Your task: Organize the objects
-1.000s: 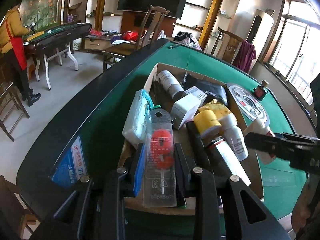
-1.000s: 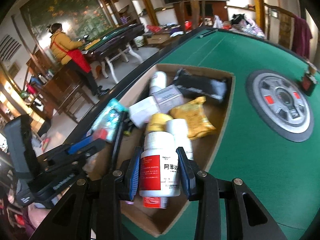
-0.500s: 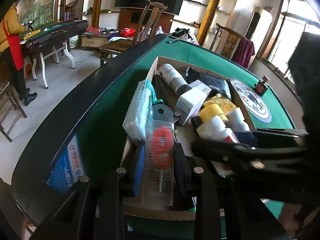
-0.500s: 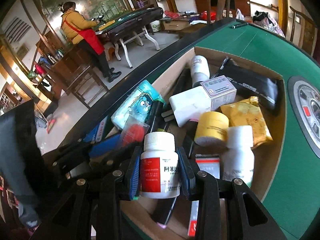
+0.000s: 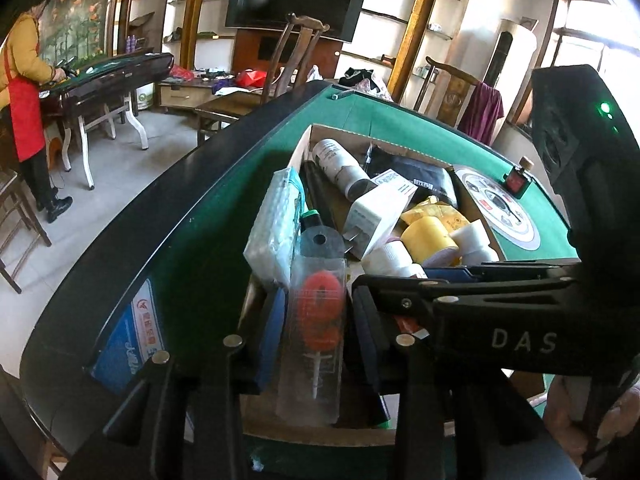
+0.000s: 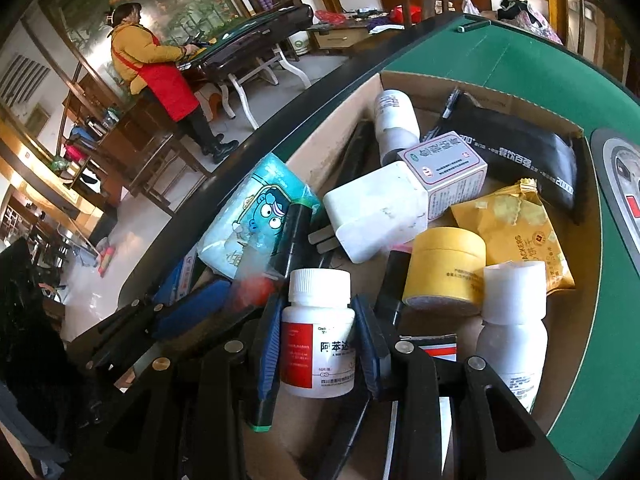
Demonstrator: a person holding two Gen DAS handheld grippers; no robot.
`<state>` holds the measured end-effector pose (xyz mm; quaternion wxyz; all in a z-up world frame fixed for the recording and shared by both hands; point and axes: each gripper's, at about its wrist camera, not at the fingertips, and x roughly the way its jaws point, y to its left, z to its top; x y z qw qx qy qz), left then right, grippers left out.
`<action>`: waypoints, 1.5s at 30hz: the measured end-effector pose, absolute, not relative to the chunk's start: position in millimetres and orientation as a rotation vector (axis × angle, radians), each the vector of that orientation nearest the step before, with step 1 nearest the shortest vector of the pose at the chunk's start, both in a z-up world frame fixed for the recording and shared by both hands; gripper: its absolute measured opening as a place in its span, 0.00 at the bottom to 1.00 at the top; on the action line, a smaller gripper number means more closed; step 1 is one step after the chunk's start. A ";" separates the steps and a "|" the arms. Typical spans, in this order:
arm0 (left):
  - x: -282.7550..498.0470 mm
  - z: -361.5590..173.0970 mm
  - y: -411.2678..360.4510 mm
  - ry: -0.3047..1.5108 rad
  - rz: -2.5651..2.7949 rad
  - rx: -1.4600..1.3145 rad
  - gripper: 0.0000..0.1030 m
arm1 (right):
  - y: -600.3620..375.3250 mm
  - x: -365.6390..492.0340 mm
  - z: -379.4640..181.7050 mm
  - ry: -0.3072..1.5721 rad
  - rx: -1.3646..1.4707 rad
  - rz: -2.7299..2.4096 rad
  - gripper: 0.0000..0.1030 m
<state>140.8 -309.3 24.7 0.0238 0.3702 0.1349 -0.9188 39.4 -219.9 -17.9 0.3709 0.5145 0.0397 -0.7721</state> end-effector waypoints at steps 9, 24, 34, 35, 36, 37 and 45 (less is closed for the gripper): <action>142.8 35.1 -303.8 0.439 -2.839 1.134 0.69 | -194.1 41.7 -0.4 0.050 1.266 -2.060 0.45; 164.9 82.3 -276.1 0.216 -2.809 0.971 0.94 | -142.1 59.5 21.5 -0.143 1.170 -2.097 0.79; 175.2 109.8 -243.1 -0.016 -2.709 0.838 1.00 | -96.5 70.2 33.6 -0.267 1.105 -2.158 0.85; 178.0 113.8 -238.9 -0.040 -2.686 0.805 1.00 | -91.0 71.9 37.1 -0.275 1.085 -2.182 0.85; 179.6 117.9 -234.5 -0.066 -2.667 0.772 1.00 | -84.7 74.5 39.7 -0.279 1.065 -2.206 0.85; 182.5 122.5 -230.0 -0.094 -2.652 0.732 1.00 | -79.2 77.2 43.7 -0.283 1.042 -2.233 0.87; 205.7 155.1 -213.9 -0.017 -2.623 0.556 1.00 | -41.6 103.2 66.6 -0.218 0.853 -2.550 0.94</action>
